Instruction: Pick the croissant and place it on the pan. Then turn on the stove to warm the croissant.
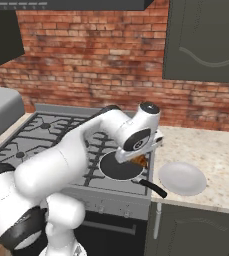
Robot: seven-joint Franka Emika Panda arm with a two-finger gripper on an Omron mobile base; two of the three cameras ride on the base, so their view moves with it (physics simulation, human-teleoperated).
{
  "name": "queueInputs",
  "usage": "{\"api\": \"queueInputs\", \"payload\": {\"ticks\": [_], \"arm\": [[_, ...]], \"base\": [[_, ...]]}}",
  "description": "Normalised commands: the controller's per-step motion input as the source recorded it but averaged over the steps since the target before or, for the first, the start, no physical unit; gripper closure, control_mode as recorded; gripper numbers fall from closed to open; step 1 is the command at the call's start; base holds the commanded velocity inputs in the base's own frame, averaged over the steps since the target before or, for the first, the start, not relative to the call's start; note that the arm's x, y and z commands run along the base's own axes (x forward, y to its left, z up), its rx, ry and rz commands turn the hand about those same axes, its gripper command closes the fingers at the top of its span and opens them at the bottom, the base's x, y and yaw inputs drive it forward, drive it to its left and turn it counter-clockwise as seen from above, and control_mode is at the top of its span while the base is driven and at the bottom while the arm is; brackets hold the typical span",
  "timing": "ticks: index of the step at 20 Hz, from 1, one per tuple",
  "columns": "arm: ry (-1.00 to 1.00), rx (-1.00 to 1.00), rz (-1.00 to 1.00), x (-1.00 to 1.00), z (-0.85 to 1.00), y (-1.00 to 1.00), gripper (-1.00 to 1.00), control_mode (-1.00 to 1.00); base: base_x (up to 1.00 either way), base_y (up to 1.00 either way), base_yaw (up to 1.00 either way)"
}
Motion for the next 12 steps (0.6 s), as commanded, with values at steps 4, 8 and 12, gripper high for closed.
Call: {"api": "queueInputs", "payload": {"ticks": [4,8,12], "arm": [[0.00,-0.02,0.06,-0.22,0.00,0.56,1.00,-1.00],[0.00,-0.01,0.04,-0.06,0.00,0.53,1.00,-1.00],[0.00,0.00,0.00,0.00,0.00,0.16,1.00,-1.00]], "base": [[0.00,0.00,0.00],[0.00,0.00,0.00],[0.00,0.00,0.00]]}}
